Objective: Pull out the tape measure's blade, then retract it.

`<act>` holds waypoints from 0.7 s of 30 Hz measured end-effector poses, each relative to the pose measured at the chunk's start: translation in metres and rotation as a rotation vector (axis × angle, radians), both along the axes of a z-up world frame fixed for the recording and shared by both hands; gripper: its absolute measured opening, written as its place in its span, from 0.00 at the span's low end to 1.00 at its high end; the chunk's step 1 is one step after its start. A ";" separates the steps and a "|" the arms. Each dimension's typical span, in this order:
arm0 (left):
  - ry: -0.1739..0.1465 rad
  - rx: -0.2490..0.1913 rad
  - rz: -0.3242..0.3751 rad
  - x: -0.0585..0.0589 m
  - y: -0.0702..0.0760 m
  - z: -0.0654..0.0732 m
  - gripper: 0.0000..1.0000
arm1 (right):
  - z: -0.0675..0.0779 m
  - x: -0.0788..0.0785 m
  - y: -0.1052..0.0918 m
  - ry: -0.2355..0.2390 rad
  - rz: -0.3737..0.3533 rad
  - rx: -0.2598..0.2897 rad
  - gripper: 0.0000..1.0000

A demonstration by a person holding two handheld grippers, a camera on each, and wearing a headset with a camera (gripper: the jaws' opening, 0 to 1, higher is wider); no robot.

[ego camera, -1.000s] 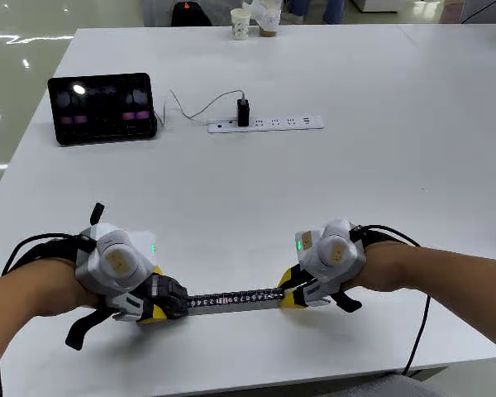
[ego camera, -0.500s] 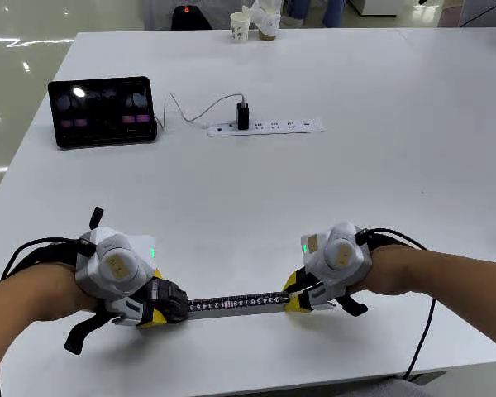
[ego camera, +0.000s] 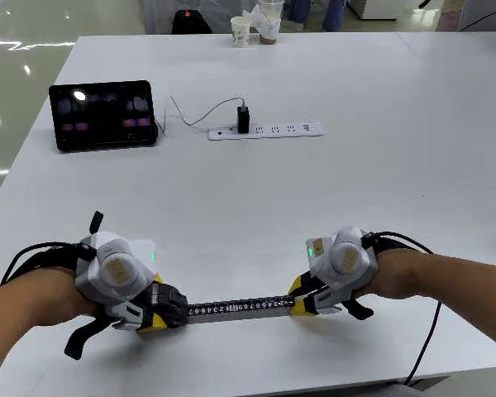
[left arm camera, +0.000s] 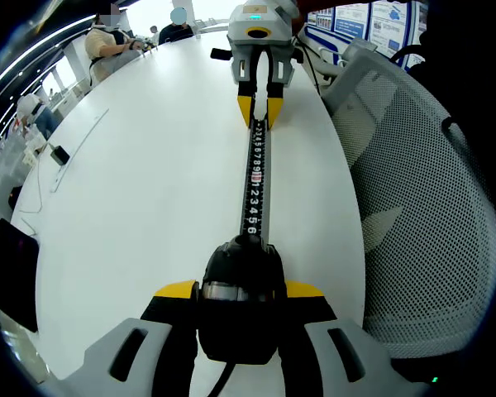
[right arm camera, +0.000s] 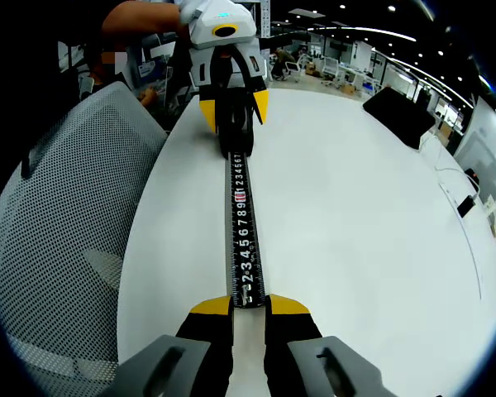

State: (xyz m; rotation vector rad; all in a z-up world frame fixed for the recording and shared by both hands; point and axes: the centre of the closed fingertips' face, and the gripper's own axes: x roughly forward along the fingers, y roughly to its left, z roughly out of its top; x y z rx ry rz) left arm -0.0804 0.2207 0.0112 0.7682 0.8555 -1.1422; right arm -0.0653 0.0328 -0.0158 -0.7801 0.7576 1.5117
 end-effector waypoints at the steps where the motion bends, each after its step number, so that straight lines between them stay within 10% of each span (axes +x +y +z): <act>1: 0.000 0.000 0.000 0.000 0.000 0.000 0.32 | 0.000 0.000 -0.001 -0.001 0.001 -0.001 0.10; 21: -0.001 -0.002 0.002 0.001 0.001 0.000 0.32 | 0.000 0.002 -0.016 -0.003 -0.002 -0.013 0.10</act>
